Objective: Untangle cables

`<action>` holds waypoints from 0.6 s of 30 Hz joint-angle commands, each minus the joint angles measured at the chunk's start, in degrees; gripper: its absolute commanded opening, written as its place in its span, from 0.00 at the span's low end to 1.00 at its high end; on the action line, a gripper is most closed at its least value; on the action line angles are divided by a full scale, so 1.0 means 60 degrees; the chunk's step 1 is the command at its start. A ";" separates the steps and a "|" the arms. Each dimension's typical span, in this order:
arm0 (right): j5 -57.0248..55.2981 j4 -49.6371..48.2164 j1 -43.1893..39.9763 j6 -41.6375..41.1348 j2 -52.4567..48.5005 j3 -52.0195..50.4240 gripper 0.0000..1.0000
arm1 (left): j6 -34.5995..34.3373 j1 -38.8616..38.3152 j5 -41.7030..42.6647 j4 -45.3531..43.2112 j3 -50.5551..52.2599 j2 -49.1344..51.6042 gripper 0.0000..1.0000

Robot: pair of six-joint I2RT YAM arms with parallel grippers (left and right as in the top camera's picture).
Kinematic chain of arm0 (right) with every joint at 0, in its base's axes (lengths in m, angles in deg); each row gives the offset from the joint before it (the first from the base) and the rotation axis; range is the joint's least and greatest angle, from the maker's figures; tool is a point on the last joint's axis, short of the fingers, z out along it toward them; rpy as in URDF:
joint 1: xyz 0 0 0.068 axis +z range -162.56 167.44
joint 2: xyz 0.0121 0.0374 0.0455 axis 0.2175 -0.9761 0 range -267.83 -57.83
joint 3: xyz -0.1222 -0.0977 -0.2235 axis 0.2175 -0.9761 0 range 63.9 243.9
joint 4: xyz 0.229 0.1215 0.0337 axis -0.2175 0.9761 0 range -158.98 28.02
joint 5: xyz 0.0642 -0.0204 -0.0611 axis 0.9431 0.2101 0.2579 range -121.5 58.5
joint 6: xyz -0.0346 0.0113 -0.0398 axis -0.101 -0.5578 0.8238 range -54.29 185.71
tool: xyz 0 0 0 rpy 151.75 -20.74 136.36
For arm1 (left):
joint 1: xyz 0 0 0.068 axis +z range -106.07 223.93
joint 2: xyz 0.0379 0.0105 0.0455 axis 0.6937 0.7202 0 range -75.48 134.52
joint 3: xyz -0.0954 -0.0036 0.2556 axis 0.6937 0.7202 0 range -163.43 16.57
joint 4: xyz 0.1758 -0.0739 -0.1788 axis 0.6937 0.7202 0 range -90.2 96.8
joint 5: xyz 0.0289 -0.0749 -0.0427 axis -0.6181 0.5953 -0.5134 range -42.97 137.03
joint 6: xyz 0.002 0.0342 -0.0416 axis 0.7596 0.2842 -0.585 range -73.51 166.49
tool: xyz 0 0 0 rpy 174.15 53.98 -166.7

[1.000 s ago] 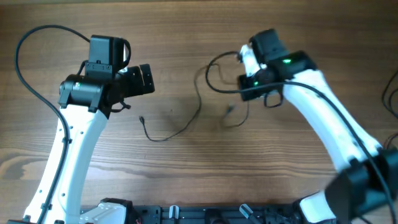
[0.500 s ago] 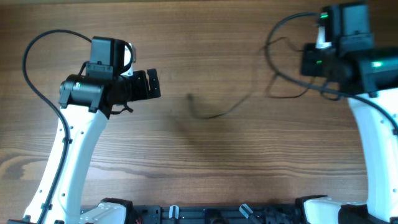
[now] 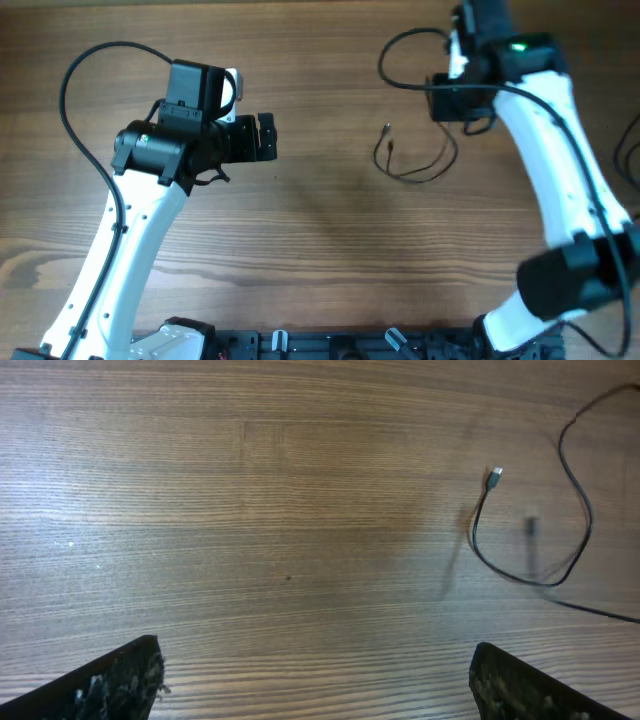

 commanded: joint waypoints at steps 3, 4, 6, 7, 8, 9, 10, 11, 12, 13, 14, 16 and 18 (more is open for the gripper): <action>-0.0688 0.0066 0.0248 -0.1606 -0.1439 -0.0117 0.04 | 0.0313 -0.0018 -0.0066 0.0000 0.0000 -0.0106 1.00; -0.0725 0.0000 0.0244 -0.1643 -0.1628 -0.0226 0.04 | 0.0317 -0.0015 -0.0073 0.0007 0.0000 -0.0106 1.00; -0.0834 -0.0178 0.0226 -0.1810 -0.1923 -0.0535 0.04 | 0.0441 -0.0018 -0.0102 0.0007 0.0000 -0.0106 1.00; -0.0980 -0.0237 0.0226 -0.2080 -0.2047 -0.0714 0.04 | 0.0535 -0.0018 -0.0106 0.0018 0.0000 -0.0106 1.00; -0.1147 -0.0357 0.0226 -0.2320 -0.2069 -0.0929 0.04 | 0.0532 -0.0018 -0.0102 0.0015 0.0000 -0.0106 1.00; -0.1297 -0.0517 0.0226 -0.2568 -0.2069 -0.1169 0.04 | 0.0532 -0.0018 -0.0102 0.0015 0.0000 -0.0106 1.00; -0.1406 -0.0616 0.0226 -0.2790 -0.2065 -0.1348 0.04 | 0.0532 -0.0018 -0.0102 0.0015 0.0000 -0.0106 1.00; -0.1439 -0.0776 0.0226 -0.2991 -0.2069 -0.1570 0.04 | 0.0532 -0.0018 -0.0102 0.0011 0.0000 -0.0106 1.00; -0.1439 -0.0973 0.0222 -0.3104 -0.2069 -0.1803 0.04 | 0.0532 -0.0018 -0.0102 0.0011 0.0000 -0.0106 1.00; -0.1443 -0.1155 0.0226 -0.3202 -0.2069 -0.2044 0.04 | 0.0535 -0.0018 -0.0106 0.0015 0.0000 -0.0106 1.00; -0.1457 -0.1355 0.0226 -0.3340 -0.2069 -0.2291 0.04 | 0.0557 -0.0018 -0.0102 0.0015 0.0000 -0.0106 1.00; -0.1461 -0.1854 0.0226 -0.3351 -0.2069 -0.2820 0.04 | 0.0557 -0.0018 -0.0102 0.0015 0.0000 -0.0106 1.00; -0.1461 -0.2222 0.0226 -0.3359 -0.2069 -0.3209 0.26 | 0.0561 -0.0018 -0.0102 0.0011 0.0000 -0.0106 1.00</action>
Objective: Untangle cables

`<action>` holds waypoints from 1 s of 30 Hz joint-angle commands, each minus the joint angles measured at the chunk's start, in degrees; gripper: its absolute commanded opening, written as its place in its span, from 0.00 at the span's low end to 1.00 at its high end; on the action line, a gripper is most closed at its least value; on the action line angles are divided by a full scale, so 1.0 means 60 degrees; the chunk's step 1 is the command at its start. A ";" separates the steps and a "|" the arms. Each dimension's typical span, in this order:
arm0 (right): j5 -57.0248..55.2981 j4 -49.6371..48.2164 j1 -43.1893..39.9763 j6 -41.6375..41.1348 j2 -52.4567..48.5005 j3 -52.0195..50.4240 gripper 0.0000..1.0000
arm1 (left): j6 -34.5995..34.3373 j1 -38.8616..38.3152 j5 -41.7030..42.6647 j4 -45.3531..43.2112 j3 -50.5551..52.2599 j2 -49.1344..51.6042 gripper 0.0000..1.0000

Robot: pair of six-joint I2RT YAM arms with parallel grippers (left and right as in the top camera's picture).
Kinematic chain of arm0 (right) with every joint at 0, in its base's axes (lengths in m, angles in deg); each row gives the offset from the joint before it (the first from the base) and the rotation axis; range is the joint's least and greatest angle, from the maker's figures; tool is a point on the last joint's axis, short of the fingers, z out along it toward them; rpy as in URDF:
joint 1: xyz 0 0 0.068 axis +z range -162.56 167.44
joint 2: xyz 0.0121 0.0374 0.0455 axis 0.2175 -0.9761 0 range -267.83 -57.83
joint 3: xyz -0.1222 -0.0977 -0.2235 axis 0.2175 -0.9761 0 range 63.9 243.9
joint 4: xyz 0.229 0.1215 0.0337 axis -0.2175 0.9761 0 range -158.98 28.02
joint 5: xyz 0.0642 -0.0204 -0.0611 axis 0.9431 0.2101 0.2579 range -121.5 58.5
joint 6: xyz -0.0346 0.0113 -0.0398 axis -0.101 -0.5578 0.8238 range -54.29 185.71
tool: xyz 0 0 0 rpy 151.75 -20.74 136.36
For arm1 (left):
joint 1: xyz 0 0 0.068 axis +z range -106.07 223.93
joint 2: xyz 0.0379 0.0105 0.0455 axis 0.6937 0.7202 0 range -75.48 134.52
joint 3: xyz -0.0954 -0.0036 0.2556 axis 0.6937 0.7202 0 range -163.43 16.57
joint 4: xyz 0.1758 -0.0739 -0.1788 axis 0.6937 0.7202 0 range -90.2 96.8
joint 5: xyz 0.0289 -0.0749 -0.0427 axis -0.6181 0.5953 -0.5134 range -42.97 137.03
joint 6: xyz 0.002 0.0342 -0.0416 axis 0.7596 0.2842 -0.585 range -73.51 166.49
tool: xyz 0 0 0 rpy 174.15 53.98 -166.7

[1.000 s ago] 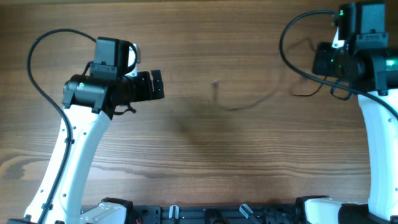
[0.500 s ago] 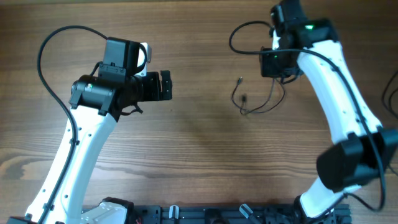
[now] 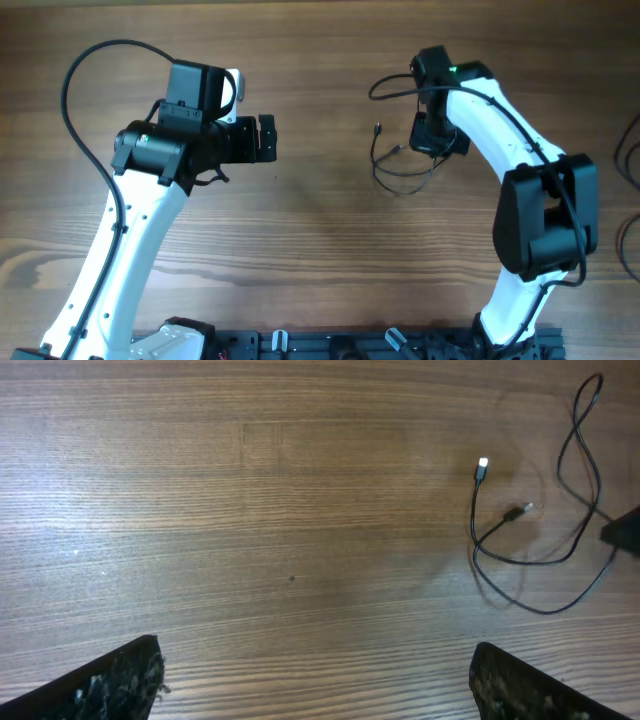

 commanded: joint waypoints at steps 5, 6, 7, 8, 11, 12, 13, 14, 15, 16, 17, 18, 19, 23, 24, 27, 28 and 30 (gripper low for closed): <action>-0.0233 -0.0856 0.0011 -0.0342 -0.0124 -0.0925 0.67 | 0.0273 -0.0018 -0.0095 0.0018 0.0000 -0.0102 1.00; -0.0229 -0.0903 0.0011 -0.0346 -0.0124 -0.0929 0.72 | 0.0313 -0.0018 -0.0095 0.0018 0.0000 -0.0102 1.00; -0.0229 -0.0958 0.0011 -0.0342 -0.0124 -0.0929 0.75 | 0.0452 -0.0018 -0.0091 0.0018 0.0000 -0.0102 1.00; -0.0233 -0.1013 0.0011 -0.0339 -0.0124 -0.0947 0.77 | 0.0477 -0.0018 -0.0095 0.0018 0.0000 -0.0102 1.00; -0.0240 -0.1577 0.0011 -0.0663 -0.0124 -0.1228 0.79 | 0.0594 -0.0018 -0.0095 0.0113 0.0000 -0.0102 1.00; -0.0273 -0.1657 0.0011 -0.0816 -0.0124 -0.1297 0.80 | 0.0641 -0.0018 -0.0095 0.0120 0.0000 -0.0102 1.00; -0.0277 -0.1781 0.0011 -0.0951 -0.0124 -0.1384 0.79 | 0.0696 -0.0018 -0.0095 0.0120 0.0000 -0.0102 1.00; -0.0317 -0.1876 0.0011 -0.1115 -0.0124 -0.1464 0.80 | 0.0703 -0.0018 -0.0095 0.0117 0.0000 -0.0102 1.00; -0.0481 -0.1898 0.0011 -0.1392 -0.0124 -0.1523 0.80 | 0.0732 -0.0015 -0.0098 0.0117 0.0000 -0.0102 1.00; -0.0623 -0.1851 0.0011 -0.1625 -0.0124 -0.1526 0.80 | 0.0732 -0.0018 -0.0106 0.0117 0.0000 -0.0102 1.00; -0.0710 -0.1847 0.0011 -0.1738 -0.0124 -0.1526 0.80 | 0.0732 -0.0018 -0.0106 0.0120 0.0000 -0.0102 1.00; -0.0827 -0.1847 0.0011 -0.1785 -0.0124 -0.1526 0.79 | 0.0732 -0.0018 -0.0106 0.0120 0.0000 -0.0106 1.00; -0.0980 -0.1770 0.0015 -0.1956 -0.0124 -0.1526 0.79 | 0.0732 -0.0018 -0.0113 0.0117 0.0000 -0.0106 1.00; -0.1268 -0.1596 0.0022 -0.2335 -0.0124 -0.1526 0.72 | 0.0732 -0.0018 -0.0135 0.0113 0.0000 -0.0102 1.00; -0.1275 -0.1592 0.0022 -0.2310 -0.0124 -0.1526 0.69 | 0.0732 -0.0018 -0.0135 0.0117 0.0000 -0.0102 1.00; -0.1180 -0.1596 0.0025 -0.2346 -0.0128 -0.1526 0.66 | 0.0729 -0.0018 -0.0131 0.0120 0.0000 -0.0106 1.00; -0.1166 -0.1596 0.0029 -0.2371 -0.0128 -0.1526 0.66 | 0.0729 -0.0018 -0.0131 0.0124 0.0000 -0.0106 1.00; -0.1158 -0.1599 0.0029 -0.2517 -0.0128 -0.1530 0.67 | 0.0729 -0.0018 -0.0131 0.0127 0.0000 -0.0106 1.00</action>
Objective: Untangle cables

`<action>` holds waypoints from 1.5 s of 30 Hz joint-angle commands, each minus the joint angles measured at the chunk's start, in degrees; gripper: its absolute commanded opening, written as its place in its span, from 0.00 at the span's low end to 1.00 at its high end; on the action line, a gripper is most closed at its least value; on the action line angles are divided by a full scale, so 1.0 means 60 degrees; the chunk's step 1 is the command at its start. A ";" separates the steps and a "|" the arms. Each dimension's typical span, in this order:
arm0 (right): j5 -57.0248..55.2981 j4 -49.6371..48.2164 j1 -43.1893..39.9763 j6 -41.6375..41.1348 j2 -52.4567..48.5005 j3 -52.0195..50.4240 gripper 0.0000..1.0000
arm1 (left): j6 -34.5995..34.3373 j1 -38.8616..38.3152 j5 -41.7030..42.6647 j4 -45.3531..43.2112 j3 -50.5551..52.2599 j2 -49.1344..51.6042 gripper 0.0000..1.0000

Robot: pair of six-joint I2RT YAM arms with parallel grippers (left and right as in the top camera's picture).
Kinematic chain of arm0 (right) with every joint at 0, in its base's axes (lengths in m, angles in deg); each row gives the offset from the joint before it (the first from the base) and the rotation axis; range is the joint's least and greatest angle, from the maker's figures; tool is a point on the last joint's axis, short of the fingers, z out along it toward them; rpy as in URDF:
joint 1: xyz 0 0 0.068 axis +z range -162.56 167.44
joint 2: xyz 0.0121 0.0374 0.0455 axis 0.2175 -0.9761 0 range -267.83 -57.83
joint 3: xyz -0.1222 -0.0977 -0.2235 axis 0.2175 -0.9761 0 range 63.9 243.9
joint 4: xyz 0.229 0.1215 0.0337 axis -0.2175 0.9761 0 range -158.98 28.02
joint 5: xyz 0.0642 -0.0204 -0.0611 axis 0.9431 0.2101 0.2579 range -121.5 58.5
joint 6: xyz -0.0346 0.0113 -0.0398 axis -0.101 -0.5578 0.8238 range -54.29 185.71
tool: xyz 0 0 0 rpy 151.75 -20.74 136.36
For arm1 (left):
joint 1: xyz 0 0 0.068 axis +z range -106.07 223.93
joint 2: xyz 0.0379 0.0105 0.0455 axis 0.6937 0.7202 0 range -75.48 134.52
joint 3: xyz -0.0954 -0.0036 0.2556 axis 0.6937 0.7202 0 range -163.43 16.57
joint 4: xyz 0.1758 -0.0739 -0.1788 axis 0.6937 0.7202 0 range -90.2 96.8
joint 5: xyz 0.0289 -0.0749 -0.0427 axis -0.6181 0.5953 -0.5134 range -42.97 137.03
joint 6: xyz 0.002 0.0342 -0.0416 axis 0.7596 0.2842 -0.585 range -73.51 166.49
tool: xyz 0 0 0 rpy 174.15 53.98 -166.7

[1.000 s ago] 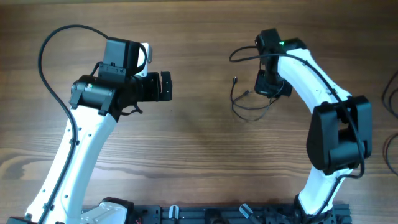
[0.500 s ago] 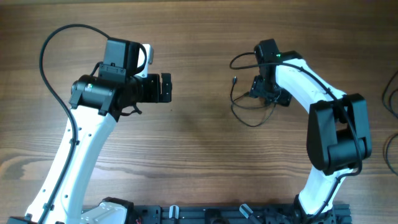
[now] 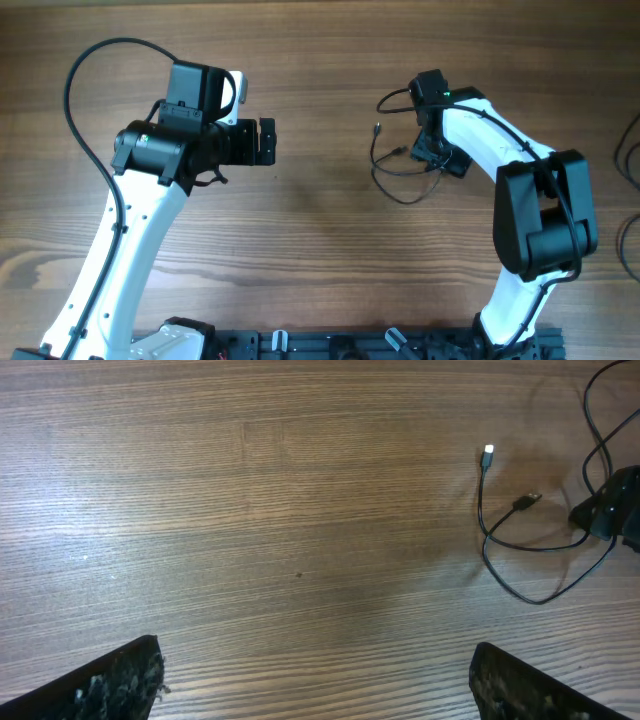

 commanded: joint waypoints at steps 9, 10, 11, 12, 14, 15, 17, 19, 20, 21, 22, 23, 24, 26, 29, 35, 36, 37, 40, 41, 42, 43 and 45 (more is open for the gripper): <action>0.0229 -0.0248 0.0029 -0.0237 -0.0160 -0.0047 0.75 | 0.0233 -0.0018 -0.0106 0.0087 0.0000 -0.0109 1.00; 0.0237 -0.0317 0.0029 -0.0055 -0.0164 -0.0047 0.75 | 0.0237 -0.0018 -0.0106 0.0087 0.0000 -0.0109 1.00; 0.0229 -0.0353 0.0033 -0.0004 -0.0178 -0.0047 0.76 | 0.0237 -0.0018 -0.0106 0.0087 0.0000 -0.0109 1.00; 0.0233 -0.0390 0.0033 0.0084 -0.0208 -0.0047 0.76 | 0.0237 -0.0018 -0.0106 0.0087 0.0000 -0.0109 1.00; 0.0233 -0.0408 0.0033 0.0091 -0.0280 -0.0047 0.76 | 0.0237 -0.0018 -0.0106 0.0087 0.0000 -0.0109 1.00; 0.0229 -0.0412 0.0033 0.0084 -0.0295 -0.0047 0.76 | 0.0237 -0.0018 -0.0106 0.0087 0.0000 -0.0109 1.00; 0.0233 -0.0474 0.0033 0.0062 -0.0295 -0.0047 0.76 | 0.0273 -0.0018 -0.0106 0.0091 0.0000 -0.0109 1.00; 0.0270 -0.0517 0.0029 0.0062 -0.0306 -0.0047 0.76 | 0.0404 -0.0018 -0.0102 0.0087 0.0000 -0.0109 1.00; 0.0270 -0.0510 0.0029 0.0058 -0.0331 -0.0047 0.76 | 0.0408 -0.0018 -0.0102 0.0087 0.0000 -0.0109 1.00; 0.0270 -0.0484 0.0029 0.0062 -0.0350 -0.0047 0.76 | 0.0408 -0.0018 -0.0102 0.0087 0.0000 -0.0109 1.00; 0.0273 -0.0474 0.0033 0.0055 -0.0386 -0.0047 0.76 | 0.0408 -0.0018 -0.0102 0.0087 0.0000 -0.0109 1.00; 0.0310 -0.0477 0.0029 0.0051 -0.0404 -0.0047 0.76 | 0.0408 -0.0018 -0.0102 0.0087 0.0000 -0.0109 1.00; 0.0306 -0.0452 0.0033 -0.0044 -0.0412 -0.0047 0.76 | 0.0408 -0.0018 -0.0102 0.0087 0.0000 -0.0109 1.00; 0.0317 -0.0466 0.0033 -0.0138 -0.0412 -0.0069 0.76 | 0.0408 -0.0018 -0.0102 0.0109 0.0000 -0.0109 1.00; 0.0342 -0.0528 0.0033 -0.0248 -0.0412 -0.0229 0.77 | 0.0412 -0.0018 -0.0102 0.0109 0.0000 -0.0109 1.00; 0.0459 -0.0707 0.0033 -0.0361 -0.0408 -0.0747 0.04 | 0.0408 -0.0018 -0.0102 0.0109 0.0000 -0.0109 1.00; 0.0539 -0.0710 0.0033 -0.0364 -0.0408 -0.0747 0.04 | 0.0408 -0.0018 -0.0102 0.0109 0.0000 -0.0109 1.00; 0.0612 -0.0732 0.0033 -0.0364 -0.0408 -0.0747 0.04 | 0.0412 -0.0018 -0.0102 0.0109 0.0000 -0.0109 1.00; 0.0798 -0.0812 0.0033 -0.0357 -0.0404 -0.0747 0.04 | 0.0412 -0.0018 -0.0102 0.0109 0.0000 -0.0109 1.00; 0.0867 -0.0809 0.0033 -0.0353 -0.0386 -0.0743 0.04 | 0.0412 -0.0018 -0.0102 0.0109 0.0000 -0.0109 1.00; 0.0918 -0.0809 0.0029 -0.0335 -0.0357 -0.0743 0.04 | 0.0412 -0.0018 -0.0102 0.0106 0.0000 -0.0109 1.00; 0.0911 -0.0809 0.0029 -0.0331 -0.0280 -0.0714 0.04 | 0.0412 -0.0018 -0.0102 0.0106 0.0000 -0.0109 1.00; 0.0918 -0.0790 0.0029 -0.0051 -0.0051 -0.0532 0.04 | 0.0412 -0.0018 -0.0106 0.0102 0.0000 -0.0109 1.00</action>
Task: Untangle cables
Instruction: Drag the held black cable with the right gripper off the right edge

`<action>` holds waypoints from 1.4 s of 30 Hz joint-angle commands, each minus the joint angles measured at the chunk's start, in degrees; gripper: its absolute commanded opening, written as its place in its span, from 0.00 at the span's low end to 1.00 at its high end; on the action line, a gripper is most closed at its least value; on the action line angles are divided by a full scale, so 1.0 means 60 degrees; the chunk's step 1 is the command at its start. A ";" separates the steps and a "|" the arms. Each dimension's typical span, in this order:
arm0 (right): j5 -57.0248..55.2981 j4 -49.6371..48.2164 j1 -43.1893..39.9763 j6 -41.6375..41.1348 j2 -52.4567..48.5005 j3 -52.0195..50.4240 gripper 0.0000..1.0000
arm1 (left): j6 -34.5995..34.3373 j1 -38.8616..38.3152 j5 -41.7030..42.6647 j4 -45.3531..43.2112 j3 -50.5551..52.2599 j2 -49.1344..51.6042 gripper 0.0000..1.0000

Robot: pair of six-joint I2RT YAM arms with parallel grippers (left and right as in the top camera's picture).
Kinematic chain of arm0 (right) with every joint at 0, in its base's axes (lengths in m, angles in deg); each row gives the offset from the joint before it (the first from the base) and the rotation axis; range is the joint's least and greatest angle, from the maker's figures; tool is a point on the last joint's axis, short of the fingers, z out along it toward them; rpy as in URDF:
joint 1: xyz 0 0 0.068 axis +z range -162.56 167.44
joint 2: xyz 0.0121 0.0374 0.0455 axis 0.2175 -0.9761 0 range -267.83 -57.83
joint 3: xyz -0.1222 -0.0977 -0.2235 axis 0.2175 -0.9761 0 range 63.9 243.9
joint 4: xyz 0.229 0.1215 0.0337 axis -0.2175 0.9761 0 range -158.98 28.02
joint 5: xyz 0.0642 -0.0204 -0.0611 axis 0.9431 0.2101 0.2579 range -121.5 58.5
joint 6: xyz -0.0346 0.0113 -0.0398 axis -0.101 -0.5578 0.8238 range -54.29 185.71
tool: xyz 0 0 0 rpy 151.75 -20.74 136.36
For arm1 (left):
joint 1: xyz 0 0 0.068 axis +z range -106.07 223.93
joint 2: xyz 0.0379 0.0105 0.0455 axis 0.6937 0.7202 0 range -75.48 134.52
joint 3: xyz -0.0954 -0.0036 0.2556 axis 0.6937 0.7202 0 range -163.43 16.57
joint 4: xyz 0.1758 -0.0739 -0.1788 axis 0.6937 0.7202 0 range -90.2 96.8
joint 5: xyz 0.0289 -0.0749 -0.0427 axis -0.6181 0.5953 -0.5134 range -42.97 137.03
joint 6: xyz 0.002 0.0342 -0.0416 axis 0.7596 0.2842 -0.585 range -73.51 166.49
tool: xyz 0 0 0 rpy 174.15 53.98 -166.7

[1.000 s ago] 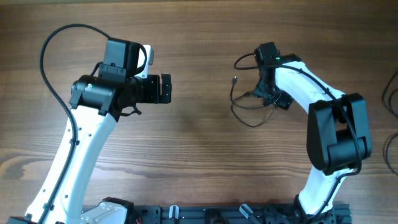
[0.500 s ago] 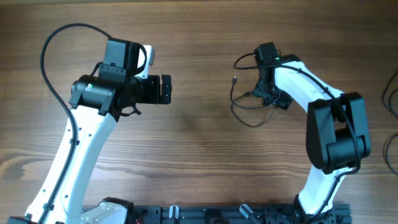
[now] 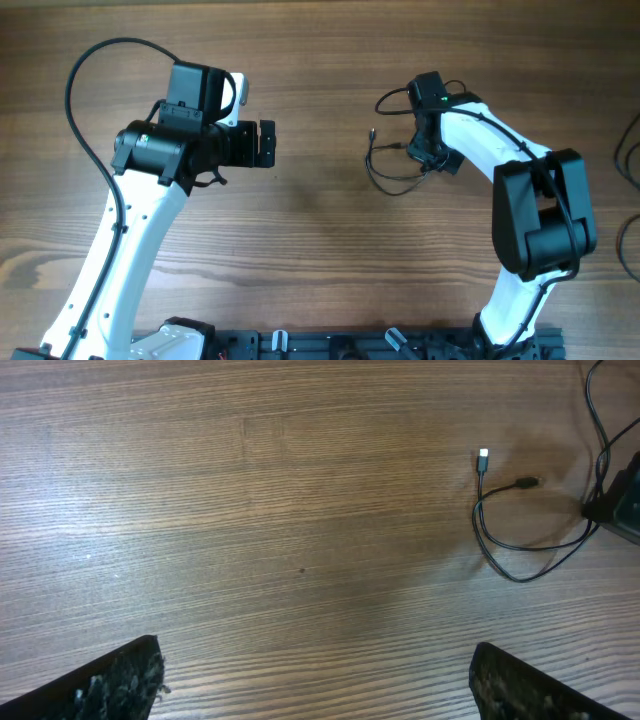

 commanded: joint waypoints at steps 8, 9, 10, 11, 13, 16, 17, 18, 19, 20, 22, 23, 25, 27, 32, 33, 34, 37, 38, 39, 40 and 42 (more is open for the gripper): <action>0.0554 0.0914 -0.0022 0.1483 0.2379 0.0965 0.04 | 0.0226 -0.0018 -0.0098 -0.0036 0.0000 -0.0109 1.00; 0.0535 0.0918 -0.0040 0.1585 0.2743 0.0965 0.04 | 0.0226 -0.0018 -0.0098 -0.0036 0.0000 -0.0109 1.00; 0.0517 0.0918 -0.0051 0.1679 0.3038 0.0965 0.04 | 0.0226 -0.0018 -0.0098 -0.0036 0.0000 -0.0109 1.00; 0.0488 0.0925 -0.0055 0.1734 0.3260 0.0965 0.04 | 0.0226 -0.0018 -0.0098 -0.0036 0.0000 -0.0106 1.00; 0.0470 0.0947 -0.0062 0.1953 0.3829 0.0965 0.04 | 0.0226 -0.0018 -0.0095 -0.0033 0.0000 -0.0106 1.00; 0.0273 0.1115 -0.0160 0.2200 0.4528 0.0987 0.04 | 0.0226 -0.0018 -0.0095 -0.0033 0.0000 -0.0106 1.00; 0.0069 0.1177 -0.0229 0.2251 0.4739 0.1002 0.04 | 0.0226 -0.0018 -0.0095 -0.0029 0.0000 -0.0106 1.00; -0.0033 0.1191 -0.0299 0.2353 0.4881 0.1002 0.04 | 0.0222 -0.0018 -0.0095 -0.0029 0.0000 -0.0106 1.00; -0.0149 0.1173 -0.0484 0.2550 0.5166 0.1002 0.04 | 0.0222 -0.0018 -0.0091 -0.0026 0.0000 -0.0106 1.00; -0.0175 0.1155 -0.0594 0.2634 0.5275 0.1002 0.04 | 0.0222 -0.0018 -0.0091 -0.0026 0.0000 -0.0109 1.00; -0.0200 0.1071 -0.1089 0.2809 0.5523 0.1075 0.04 | 0.0219 -0.0018 -0.0087 -0.0015 0.0000 -0.0109 1.00; -0.0193 0.1016 -0.1333 0.2976 0.5563 0.1137 0.04 | 0.0219 -0.0018 -0.0087 0.0000 0.0000 -0.0109 1.00; -0.0160 0.0885 -0.1927 0.3468 0.5574 0.1377 0.04 | 0.0182 -0.0018 -0.0084 0.0011 0.0000 -0.0106 1.00; -0.0160 0.0565 -0.2517 0.3716 0.5574 0.1603 0.04 | 0.0182 -0.0018 -0.0084 0.0004 0.0000 -0.0109 1.00; 0.1300 -0.1657 -0.3504 0.4936 0.5515 0.1749 0.04 | 0.0186 -0.0018 -0.0087 -0.0036 0.0000 -0.0106 1.00; 0.1424 -0.2073 -0.3628 0.4943 0.5442 0.1749 0.04 | 0.0186 -0.0018 -0.0087 -0.0062 0.0000 -0.0106 1.00; 0.1596 -0.2452 -0.3741 0.5034 0.5351 0.1749 0.04 | 0.0186 -0.0018 -0.0087 -0.0087 0.0000 -0.0109 1.00; 0.1825 -0.3366 -0.4062 0.5235 0.4739 0.1843 0.04 | 0.0186 -0.0018 -0.0087 -0.0200 0.0000 -0.0109 1.00; 0.1829 -0.3617 -0.4164 0.5359 0.4419 0.1931 0.04 | 0.0186 -0.0018 -0.0087 -0.0266 0.0000 -0.0106 1.00; 0.1840 -0.3858 -0.4269 0.5617 0.4011 0.2091 0.04 | 0.0186 -0.0018 -0.0087 -0.0346 0.0000 -0.0106 1.00; 0.1851 -0.4025 -0.4350 0.5832 0.3657 0.2251 0.04 | 0.0186 -0.0018 -0.0087 -0.0433 0.0000 -0.0106 1.00; 0.1818 -0.4331 -0.4564 0.6167 0.2849 0.2732 0.04 | 0.0182 -0.0018 -0.0080 -0.0572 0.0000 -0.0106 1.00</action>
